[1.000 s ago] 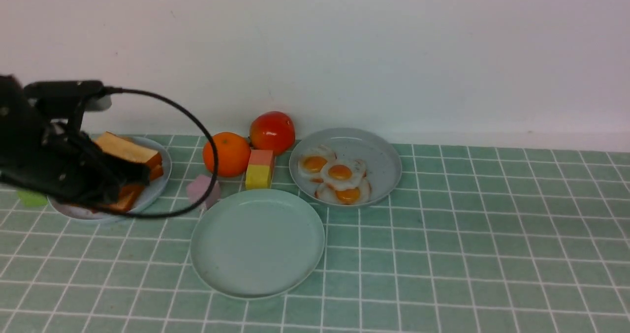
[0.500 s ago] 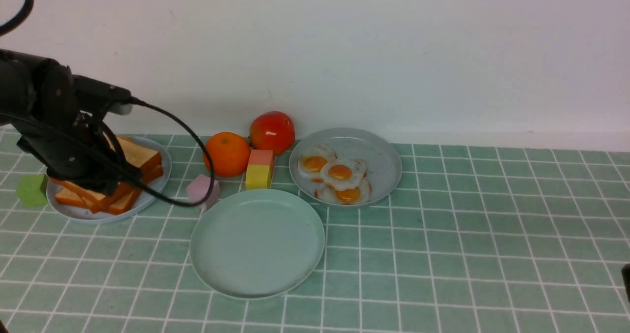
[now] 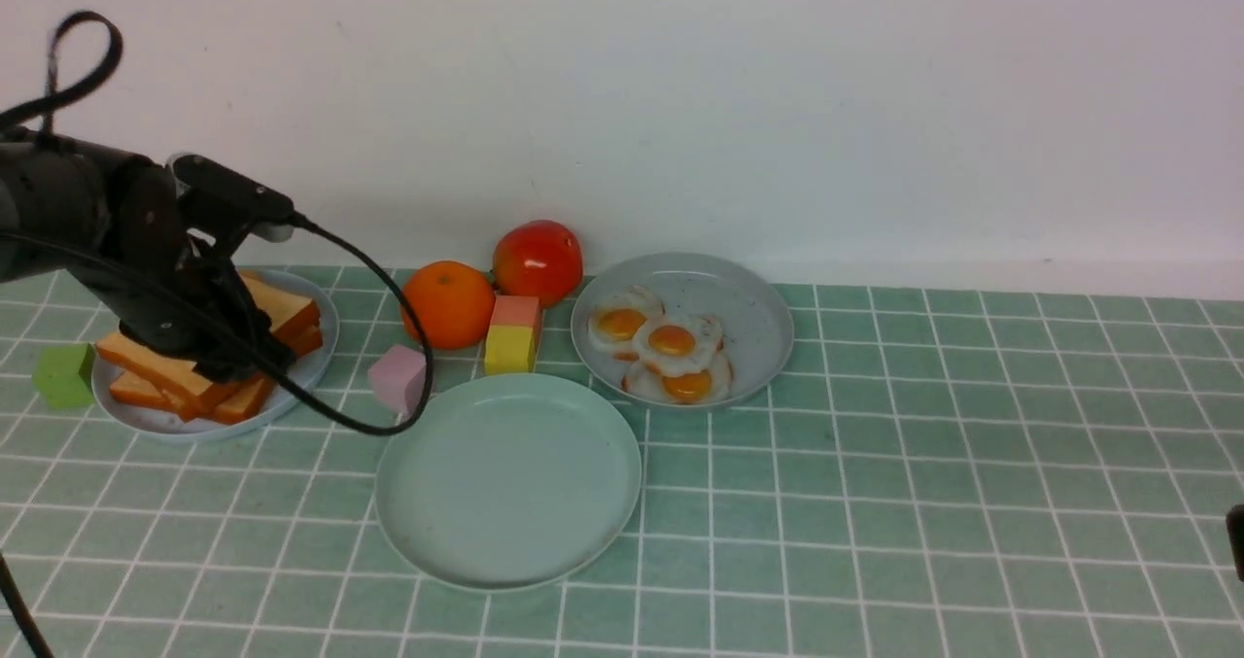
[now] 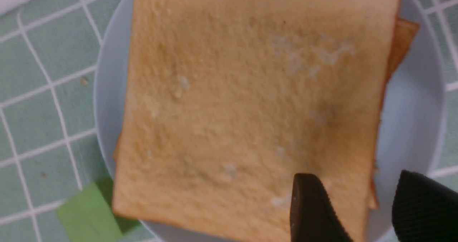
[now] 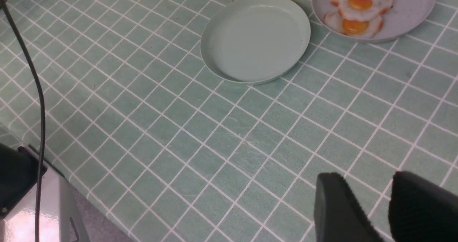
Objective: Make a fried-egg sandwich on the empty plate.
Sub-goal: Use the left arm to grab a slice of bread, then use the left arm to put a slice of bread into the empty plate in the middle, then use the right arm to grab a fried egg
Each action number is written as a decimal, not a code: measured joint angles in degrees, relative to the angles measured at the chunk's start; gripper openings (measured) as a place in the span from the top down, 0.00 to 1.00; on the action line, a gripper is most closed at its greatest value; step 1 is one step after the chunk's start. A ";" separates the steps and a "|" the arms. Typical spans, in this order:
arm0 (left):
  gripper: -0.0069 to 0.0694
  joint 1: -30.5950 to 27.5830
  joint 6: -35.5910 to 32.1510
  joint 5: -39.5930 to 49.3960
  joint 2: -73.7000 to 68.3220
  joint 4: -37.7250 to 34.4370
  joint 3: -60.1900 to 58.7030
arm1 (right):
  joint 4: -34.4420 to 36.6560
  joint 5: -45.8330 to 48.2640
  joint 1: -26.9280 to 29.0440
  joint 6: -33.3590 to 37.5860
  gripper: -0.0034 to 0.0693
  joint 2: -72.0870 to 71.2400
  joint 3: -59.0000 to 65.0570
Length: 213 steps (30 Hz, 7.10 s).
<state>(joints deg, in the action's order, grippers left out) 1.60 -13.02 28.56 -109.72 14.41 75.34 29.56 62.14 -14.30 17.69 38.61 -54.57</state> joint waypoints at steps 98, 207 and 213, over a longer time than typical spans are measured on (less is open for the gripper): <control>0.93 37.52 48.98 -2.98 97.25 5.39 -47.44 | 9.74 -15.82 -0.05 -1.27 0.44 76.42 -37.07; 0.91 37.52 49.15 -2.69 97.25 2.54 -47.49 | -12.01 -14.13 -4.12 -14.79 0.64 93.86 -60.33; 0.91 37.52 49.15 -2.65 97.25 2.68 -47.49 | -10.43 -16.86 -4.12 -14.86 0.45 96.42 -60.63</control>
<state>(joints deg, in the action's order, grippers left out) 39.12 36.13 25.91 -12.47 17.09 27.85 19.13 45.27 -18.42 2.83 135.03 -115.20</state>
